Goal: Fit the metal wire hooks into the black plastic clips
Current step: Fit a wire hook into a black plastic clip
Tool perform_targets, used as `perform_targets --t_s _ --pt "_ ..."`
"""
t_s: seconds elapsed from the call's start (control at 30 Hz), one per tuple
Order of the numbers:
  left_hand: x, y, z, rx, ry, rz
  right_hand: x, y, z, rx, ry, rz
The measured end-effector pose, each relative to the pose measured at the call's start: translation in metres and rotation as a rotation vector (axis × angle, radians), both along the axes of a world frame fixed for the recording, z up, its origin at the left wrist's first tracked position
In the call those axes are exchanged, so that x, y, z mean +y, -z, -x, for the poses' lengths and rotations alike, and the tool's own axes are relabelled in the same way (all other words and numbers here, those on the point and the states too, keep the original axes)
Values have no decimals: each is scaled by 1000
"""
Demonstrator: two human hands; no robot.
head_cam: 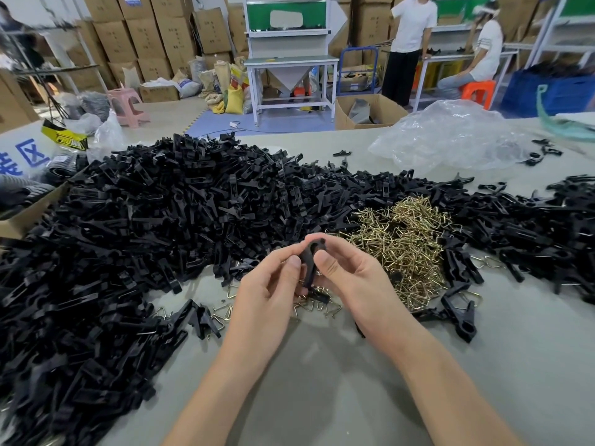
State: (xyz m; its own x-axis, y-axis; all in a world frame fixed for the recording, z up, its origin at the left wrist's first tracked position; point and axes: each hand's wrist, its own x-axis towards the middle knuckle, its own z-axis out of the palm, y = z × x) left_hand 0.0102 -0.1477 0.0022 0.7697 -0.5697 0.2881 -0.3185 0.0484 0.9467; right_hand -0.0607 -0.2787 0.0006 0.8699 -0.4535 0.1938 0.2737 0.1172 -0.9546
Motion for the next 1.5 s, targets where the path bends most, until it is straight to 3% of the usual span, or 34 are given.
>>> perform_targets --t_s 0.13,0.2,0.3,0.53,0.63,0.7,0.8,0.9,1.03,1.5 --pt "12 5 -14 -340 -156 -365 -12 -3 5 -31 167 -58" --pt "21 4 -20 -528 -107 -603 -18 -3 6 -40 241 -151" --pt "28 3 -23 -645 16 -876 -20 -2 4 -21 308 -215" --pt "24 -2 -20 -637 19 -989 -15 -2 1 -6 300 -215" --pt "24 -1 -18 -735 -75 -938 -16 1 1 -8 266 -240" --pt "24 -3 -19 -653 -148 -758 -15 2 0 -18 211 -244" --pt "19 -5 -18 -195 -164 -282 -11 2 -2 -50 124 -238" --pt "10 -10 -10 131 -130 -59 -5 3 -4 -46 51 -155" --pt "4 -9 -5 202 -111 -49 -1 6 -4 -43 -18 -97" --pt "8 -18 -6 229 -113 -54 3 3 -5 -83 -32 -233"
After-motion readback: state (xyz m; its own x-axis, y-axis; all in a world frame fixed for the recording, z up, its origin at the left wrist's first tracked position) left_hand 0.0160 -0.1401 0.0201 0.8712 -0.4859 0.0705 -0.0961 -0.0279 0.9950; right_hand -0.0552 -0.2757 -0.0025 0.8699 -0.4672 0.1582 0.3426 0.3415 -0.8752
